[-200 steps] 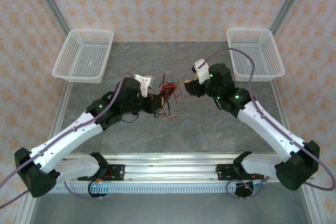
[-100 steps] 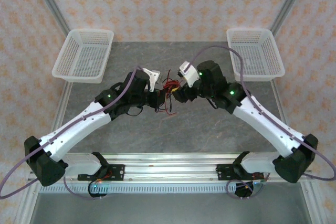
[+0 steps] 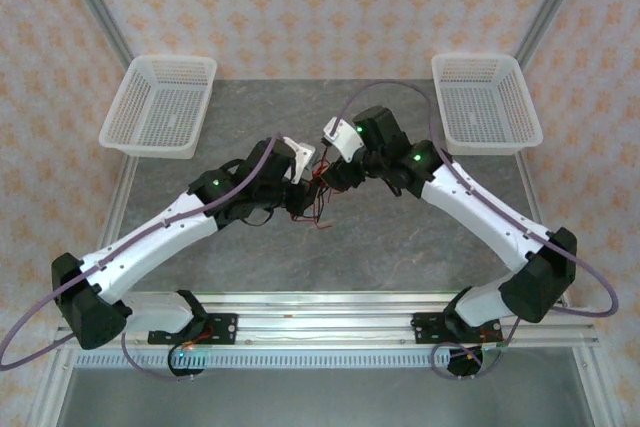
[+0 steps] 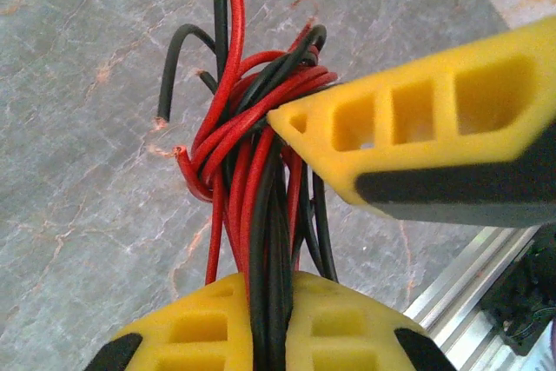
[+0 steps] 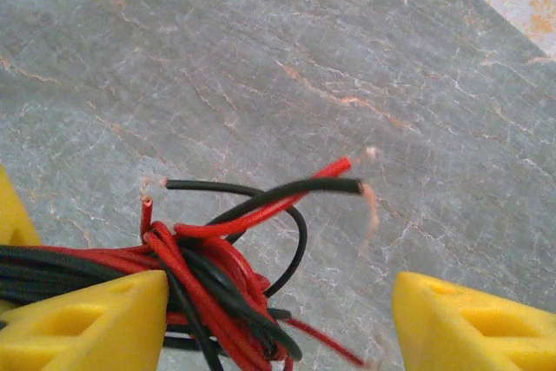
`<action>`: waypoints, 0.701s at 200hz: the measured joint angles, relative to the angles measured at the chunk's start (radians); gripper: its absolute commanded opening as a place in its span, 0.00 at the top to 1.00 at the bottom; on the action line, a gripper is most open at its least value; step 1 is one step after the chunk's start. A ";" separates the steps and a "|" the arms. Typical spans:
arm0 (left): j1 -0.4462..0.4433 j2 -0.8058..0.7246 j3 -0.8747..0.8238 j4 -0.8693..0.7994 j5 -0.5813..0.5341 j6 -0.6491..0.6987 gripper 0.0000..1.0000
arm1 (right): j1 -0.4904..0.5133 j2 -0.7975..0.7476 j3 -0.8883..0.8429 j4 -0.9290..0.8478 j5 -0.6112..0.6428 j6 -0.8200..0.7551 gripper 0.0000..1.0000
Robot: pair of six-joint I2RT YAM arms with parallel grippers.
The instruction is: Untangle the cables
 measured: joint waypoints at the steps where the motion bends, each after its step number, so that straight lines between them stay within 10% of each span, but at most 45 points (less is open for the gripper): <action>1: 0.000 0.000 0.000 -0.002 -0.003 0.001 1.00 | 0.000 0.000 0.000 0.000 0.000 0.000 0.34; 140: -0.163 -0.164 -0.107 0.061 -0.360 0.246 1.00 | -0.032 0.020 -0.019 -0.002 -0.224 -0.031 0.80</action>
